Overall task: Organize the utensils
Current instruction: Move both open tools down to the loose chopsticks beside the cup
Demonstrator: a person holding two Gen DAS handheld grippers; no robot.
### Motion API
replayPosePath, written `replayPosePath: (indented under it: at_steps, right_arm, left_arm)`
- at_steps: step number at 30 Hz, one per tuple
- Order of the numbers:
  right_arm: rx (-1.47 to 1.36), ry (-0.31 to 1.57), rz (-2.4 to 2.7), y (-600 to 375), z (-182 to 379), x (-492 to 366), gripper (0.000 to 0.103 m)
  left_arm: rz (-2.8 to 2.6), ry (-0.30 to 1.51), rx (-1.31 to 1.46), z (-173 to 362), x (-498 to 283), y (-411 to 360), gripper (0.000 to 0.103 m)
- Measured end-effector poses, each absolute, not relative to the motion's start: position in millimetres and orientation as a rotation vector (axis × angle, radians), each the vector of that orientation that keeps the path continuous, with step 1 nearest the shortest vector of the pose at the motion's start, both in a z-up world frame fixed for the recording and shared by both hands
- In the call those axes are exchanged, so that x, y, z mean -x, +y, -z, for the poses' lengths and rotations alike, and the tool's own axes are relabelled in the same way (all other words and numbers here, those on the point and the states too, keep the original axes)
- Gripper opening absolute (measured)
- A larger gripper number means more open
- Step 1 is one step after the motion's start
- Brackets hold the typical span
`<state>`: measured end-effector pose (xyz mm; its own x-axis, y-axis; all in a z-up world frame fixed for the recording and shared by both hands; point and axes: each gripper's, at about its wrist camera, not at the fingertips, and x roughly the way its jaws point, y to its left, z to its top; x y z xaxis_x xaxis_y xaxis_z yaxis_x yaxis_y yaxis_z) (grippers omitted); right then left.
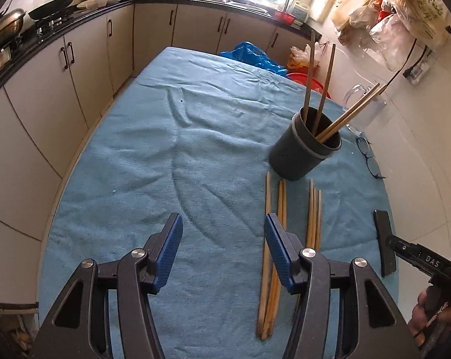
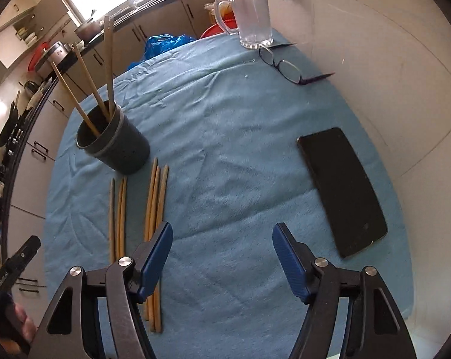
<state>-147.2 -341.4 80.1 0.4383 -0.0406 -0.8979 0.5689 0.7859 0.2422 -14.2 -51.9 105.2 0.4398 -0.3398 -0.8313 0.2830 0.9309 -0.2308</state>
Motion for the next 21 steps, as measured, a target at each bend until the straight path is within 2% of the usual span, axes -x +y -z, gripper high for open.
replayPosePath:
  at_steps: [2, 7, 13, 15, 21]
  right_arm:
    - [-0.557, 1.085, 0.394, -332.9, -77.8, 145.1, 0.074]
    - [-0.556, 1.179, 0.340, -309.9, -62.4, 141.4, 0.073]
    - [-0.595, 1.224, 0.279, -302.6, -51.7, 137.7, 0.052]
    - [-0.627, 1.230, 0.275, -306.0, -48.8, 132.5, 0.036]
    - [-0.743, 1.258, 0.267, -322.2, -37.4, 96.5, 0.030]
  left_arm:
    - [0.390, 1.060, 0.038, -101.0, 17.5, -51.5, 0.064]
    - [0.354, 1.135, -0.033, -85.8, 23.9, -54.8, 0.064]
    - [0.375, 1.216, -0.138, -70.8, 32.0, -63.5, 0.064]
    - [0.391, 1.209, -0.124, -70.8, 33.8, -61.5, 0.064]
    - [0.385, 1.207, -0.122, -69.9, 34.1, -55.0, 0.064]
